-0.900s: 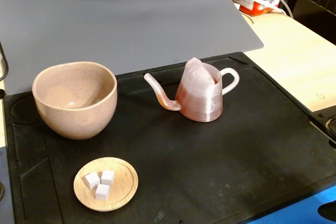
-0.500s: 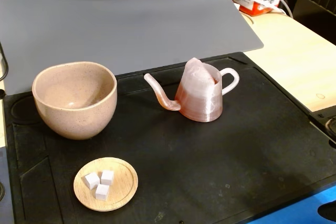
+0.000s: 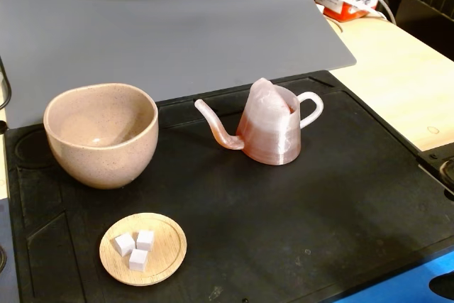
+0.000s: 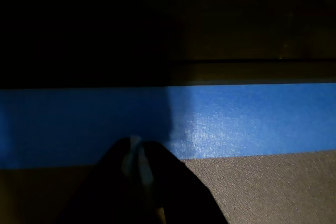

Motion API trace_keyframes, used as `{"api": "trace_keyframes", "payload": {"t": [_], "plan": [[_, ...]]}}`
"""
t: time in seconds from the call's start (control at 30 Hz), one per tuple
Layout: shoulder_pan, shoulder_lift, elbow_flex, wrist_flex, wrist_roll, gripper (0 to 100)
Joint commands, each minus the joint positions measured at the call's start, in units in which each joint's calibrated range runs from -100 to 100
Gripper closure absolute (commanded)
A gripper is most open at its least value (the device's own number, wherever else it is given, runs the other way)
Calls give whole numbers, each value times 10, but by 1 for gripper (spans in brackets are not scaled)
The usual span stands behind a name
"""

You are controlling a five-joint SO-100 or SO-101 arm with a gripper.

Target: Pick up a kettle and pour liquid into a cup.

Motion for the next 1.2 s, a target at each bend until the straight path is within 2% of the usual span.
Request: {"api": "trace_keyframes", "payload": {"t": [0.0,0.37,0.5,0.6,0.87,0.97,1.17], "plan": [[-3,-2,2,1,3,99],[-3,-1,2,1,3,99],[-3,7,2,-58,3,99],[0,60,2,-172,3,99],[-1,329,-6,-612,3,99],[-3,409,-38,-679,3,99],[-3,601,-195,-684,4,99]]}}
